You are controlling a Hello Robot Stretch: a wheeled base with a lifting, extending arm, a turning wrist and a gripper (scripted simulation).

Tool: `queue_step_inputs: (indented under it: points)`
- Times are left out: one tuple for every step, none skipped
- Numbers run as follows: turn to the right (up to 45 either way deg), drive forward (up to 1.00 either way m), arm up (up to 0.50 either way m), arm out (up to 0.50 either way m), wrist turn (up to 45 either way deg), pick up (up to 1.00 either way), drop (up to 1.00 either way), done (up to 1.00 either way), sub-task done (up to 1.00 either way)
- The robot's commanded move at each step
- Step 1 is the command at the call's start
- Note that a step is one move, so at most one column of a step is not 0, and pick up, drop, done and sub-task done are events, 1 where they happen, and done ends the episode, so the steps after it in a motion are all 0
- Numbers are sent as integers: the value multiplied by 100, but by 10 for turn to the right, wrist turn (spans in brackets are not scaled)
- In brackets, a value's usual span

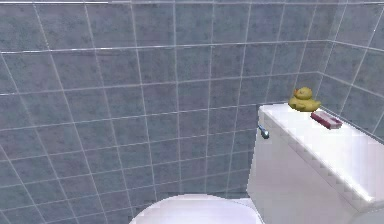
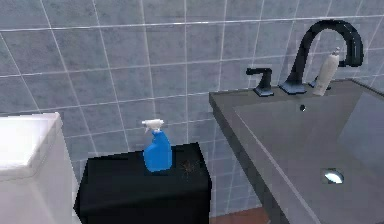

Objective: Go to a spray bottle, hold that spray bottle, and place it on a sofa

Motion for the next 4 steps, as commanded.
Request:
queue_step_inputs:
  points:
    - [0, 0, 50, 0, 0, 0, 0, 0, 0]
    - [0, 0, 38, 0, 0, 0, 0, 0, 0]
    - [0, 0, 0, 30, 0, 0, 0, 0, 0]
    - [0, 0, 0, 0, 450, 0, 0, 0, 0]
